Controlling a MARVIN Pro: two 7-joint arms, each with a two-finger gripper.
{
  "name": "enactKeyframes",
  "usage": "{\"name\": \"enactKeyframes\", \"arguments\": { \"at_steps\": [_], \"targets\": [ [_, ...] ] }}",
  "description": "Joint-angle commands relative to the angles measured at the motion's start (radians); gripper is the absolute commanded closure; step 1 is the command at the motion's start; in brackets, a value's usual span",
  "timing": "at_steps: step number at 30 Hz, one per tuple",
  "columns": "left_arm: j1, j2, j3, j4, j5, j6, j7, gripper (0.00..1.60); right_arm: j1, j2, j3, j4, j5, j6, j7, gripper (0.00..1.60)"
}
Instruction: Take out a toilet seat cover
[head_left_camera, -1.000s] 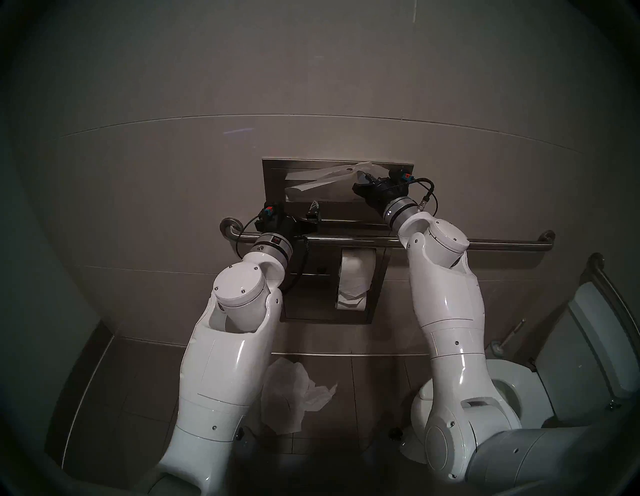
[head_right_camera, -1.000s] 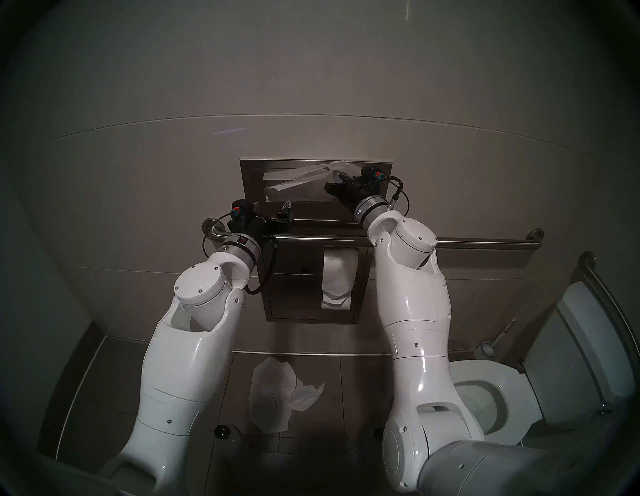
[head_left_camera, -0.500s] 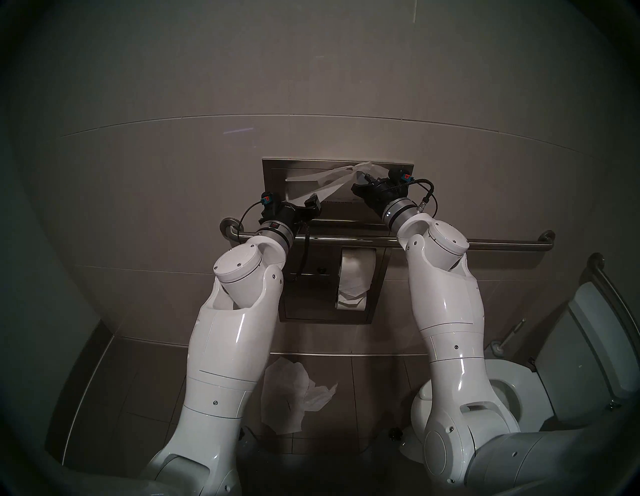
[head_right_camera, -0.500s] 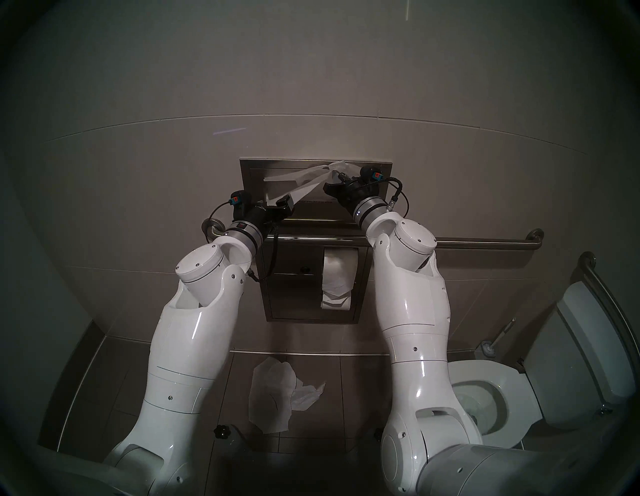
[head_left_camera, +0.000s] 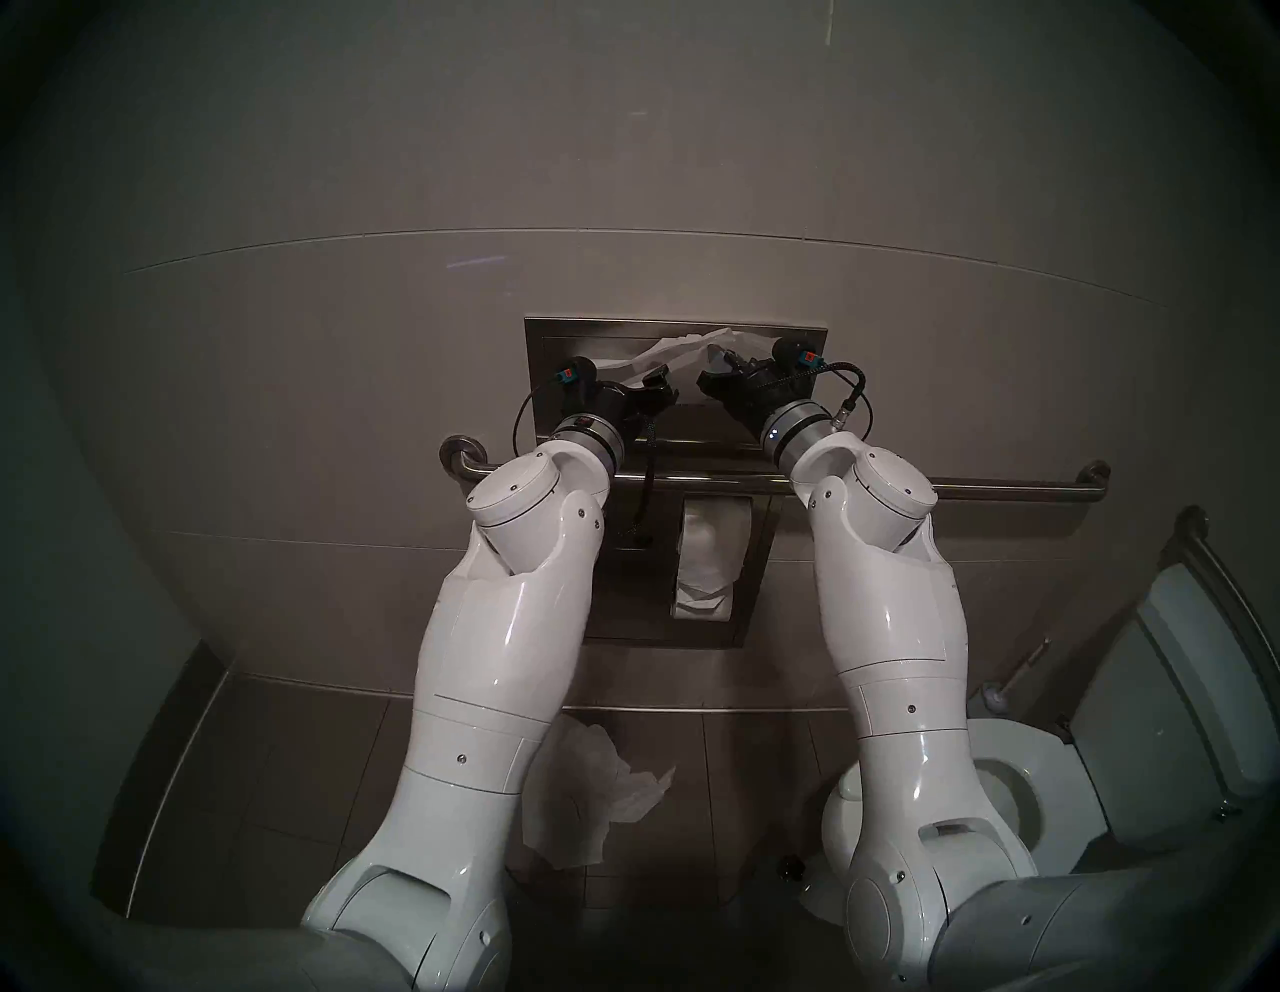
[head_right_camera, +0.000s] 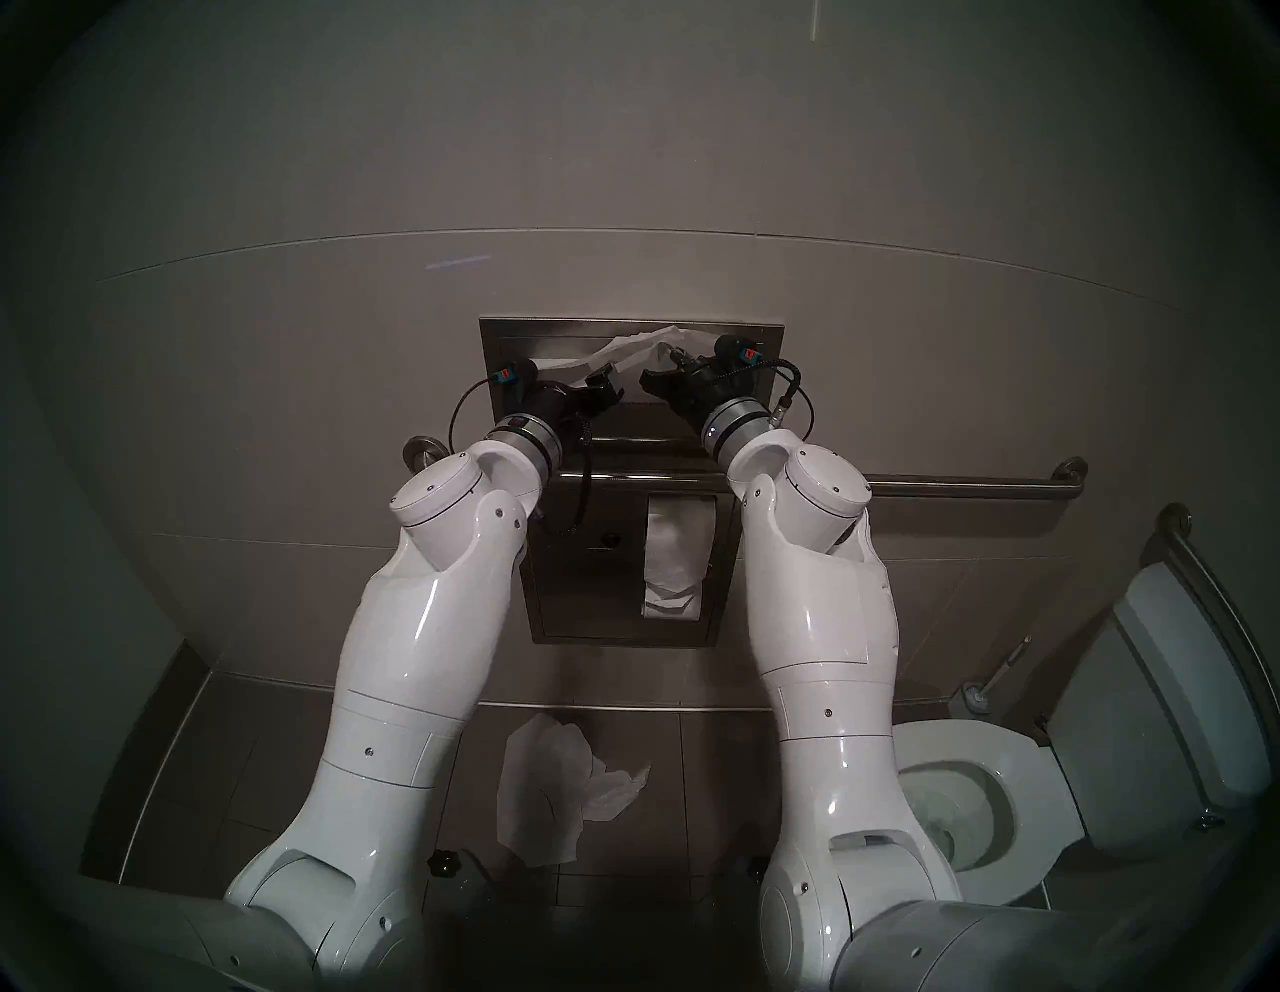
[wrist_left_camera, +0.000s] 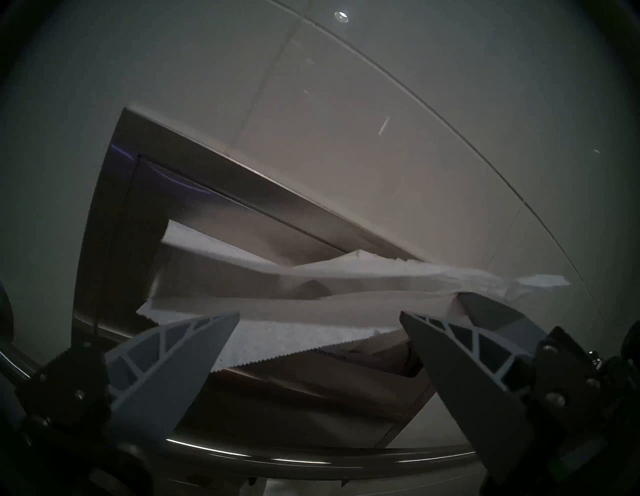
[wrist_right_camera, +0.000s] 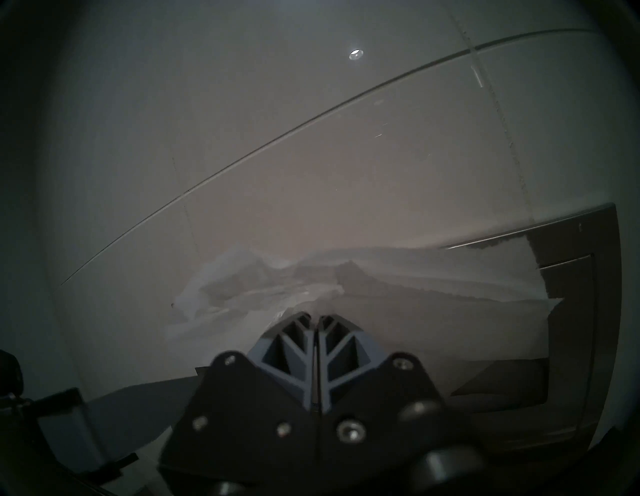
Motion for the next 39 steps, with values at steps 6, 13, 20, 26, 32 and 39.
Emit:
{"name": "enactKeyframes", "arguments": {
  "at_steps": [6,13,20,26,32,39],
  "targets": [
    [-0.055,0.126,0.125,-0.015,0.222,-0.181,-0.064,0.0,-0.004,0.006,0.013,-0.072,0.001,0.008,-0.006,1.6],
    [0.012,0.219,0.173,-0.056,0.338,-0.271,-0.103,0.0,-0.01,0.007,0.016,-0.076,0.003,0.018,-0.007,1.6],
    [0.09,0.303,0.178,-0.052,0.44,-0.366,-0.17,0.0,-0.008,0.009,0.016,-0.078,0.004,0.028,-0.005,1.6],
    [0.082,0.334,0.19,0.002,0.481,-0.444,-0.175,0.0,-0.004,0.009,0.016,-0.084,0.005,0.033,-0.004,1.6],
    [0.011,0.312,0.198,0.09,0.527,-0.521,-0.155,0.0,-0.005,0.008,0.016,-0.086,0.007,0.034,-0.002,1.6],
    [-0.027,0.294,0.194,0.151,0.564,-0.587,-0.15,0.0,-0.013,0.004,0.02,-0.096,0.014,0.032,-0.002,1.6]
  ]
}}
